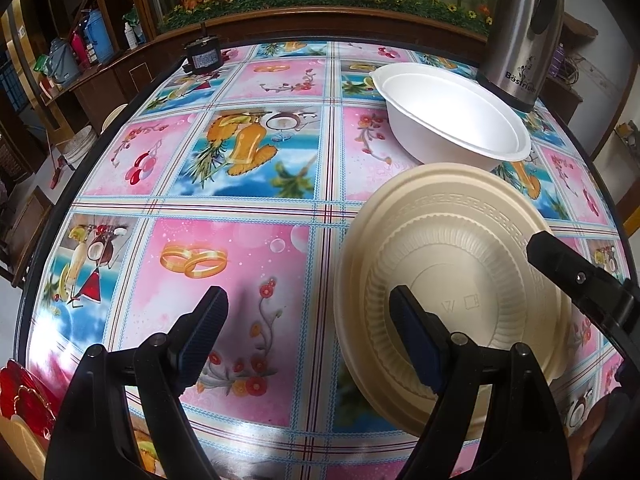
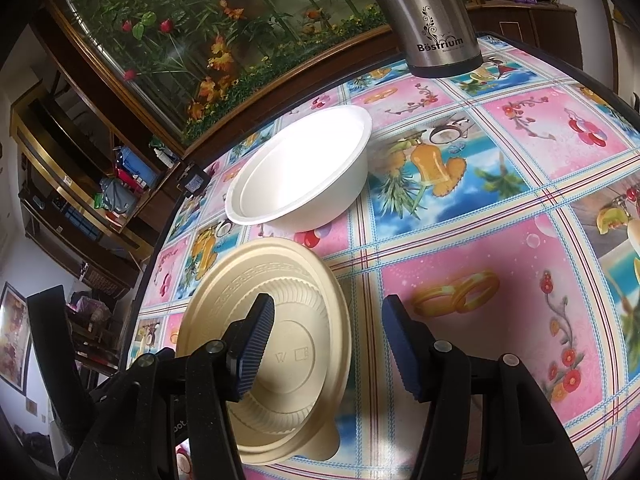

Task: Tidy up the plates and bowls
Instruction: 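Carry the beige bowl with both grippers toward the red plate stack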

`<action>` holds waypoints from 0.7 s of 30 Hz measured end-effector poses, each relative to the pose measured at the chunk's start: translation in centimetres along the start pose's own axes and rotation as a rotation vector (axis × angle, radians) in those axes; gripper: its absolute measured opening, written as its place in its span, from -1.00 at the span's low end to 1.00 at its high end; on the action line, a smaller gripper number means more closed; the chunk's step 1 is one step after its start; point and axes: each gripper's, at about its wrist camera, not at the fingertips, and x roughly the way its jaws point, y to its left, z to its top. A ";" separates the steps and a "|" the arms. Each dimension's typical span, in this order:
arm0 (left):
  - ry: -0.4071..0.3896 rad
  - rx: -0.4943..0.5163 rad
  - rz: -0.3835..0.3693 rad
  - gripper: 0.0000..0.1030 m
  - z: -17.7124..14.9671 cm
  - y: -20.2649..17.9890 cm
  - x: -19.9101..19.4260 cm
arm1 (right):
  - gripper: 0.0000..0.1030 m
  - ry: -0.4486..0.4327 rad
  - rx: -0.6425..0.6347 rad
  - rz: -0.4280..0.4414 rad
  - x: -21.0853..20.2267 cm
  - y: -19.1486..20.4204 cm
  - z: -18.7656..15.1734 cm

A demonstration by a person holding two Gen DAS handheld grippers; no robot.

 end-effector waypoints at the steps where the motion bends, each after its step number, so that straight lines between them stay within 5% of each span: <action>1: 0.001 0.001 -0.003 0.62 0.0 -0.1 0.0 | 0.12 -0.004 -0.003 0.003 -0.2 0.2 -0.1; 21: 0.073 0.025 -0.106 0.62 -0.8 -1.7 0.4 | 0.14 -0.023 -0.038 -0.127 1.4 -0.4 -1.1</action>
